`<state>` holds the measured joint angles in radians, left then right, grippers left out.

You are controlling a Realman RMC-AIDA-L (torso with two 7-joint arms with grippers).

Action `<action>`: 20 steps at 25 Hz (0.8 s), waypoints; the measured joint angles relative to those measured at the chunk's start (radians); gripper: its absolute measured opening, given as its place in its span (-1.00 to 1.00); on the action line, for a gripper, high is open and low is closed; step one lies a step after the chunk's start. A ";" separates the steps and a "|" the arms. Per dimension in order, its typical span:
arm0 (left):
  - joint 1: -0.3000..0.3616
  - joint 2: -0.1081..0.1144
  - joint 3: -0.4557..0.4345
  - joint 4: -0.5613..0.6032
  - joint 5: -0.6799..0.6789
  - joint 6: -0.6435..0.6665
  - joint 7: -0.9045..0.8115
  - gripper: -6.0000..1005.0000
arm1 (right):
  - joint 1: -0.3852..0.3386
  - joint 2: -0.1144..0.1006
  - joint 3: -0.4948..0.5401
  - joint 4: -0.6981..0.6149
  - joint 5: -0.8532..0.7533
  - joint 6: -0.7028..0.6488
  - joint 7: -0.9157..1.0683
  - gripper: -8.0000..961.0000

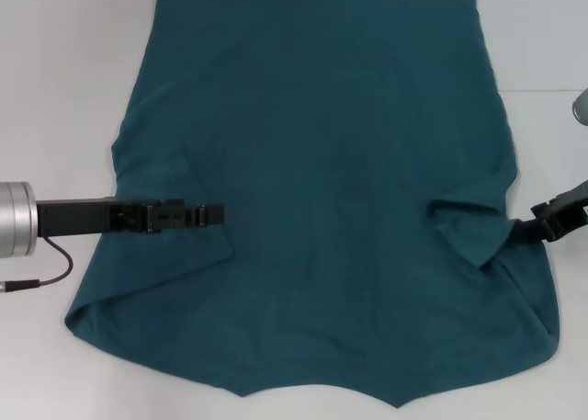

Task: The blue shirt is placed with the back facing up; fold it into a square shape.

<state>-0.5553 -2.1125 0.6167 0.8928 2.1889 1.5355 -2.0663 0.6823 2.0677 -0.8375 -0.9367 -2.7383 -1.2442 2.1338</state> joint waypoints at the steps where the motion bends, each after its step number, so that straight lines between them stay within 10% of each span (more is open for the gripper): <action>1: 0.000 0.000 0.000 0.000 0.000 0.000 0.000 0.92 | 0.000 -0.001 0.000 0.000 0.001 -0.005 0.000 0.15; 5: 0.000 0.000 0.000 0.000 0.000 -0.001 0.000 0.92 | 0.000 -0.003 0.004 0.000 0.005 -0.017 -0.002 0.13; 20: -0.001 0.000 0.000 0.002 0.000 -0.002 0.000 0.92 | 0.001 -0.003 0.008 0.001 0.008 -0.032 0.004 -0.95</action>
<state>-0.5565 -2.1122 0.6167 0.8944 2.1890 1.5339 -2.0662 0.6831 2.0645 -0.8297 -0.9357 -2.7304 -1.2764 2.1381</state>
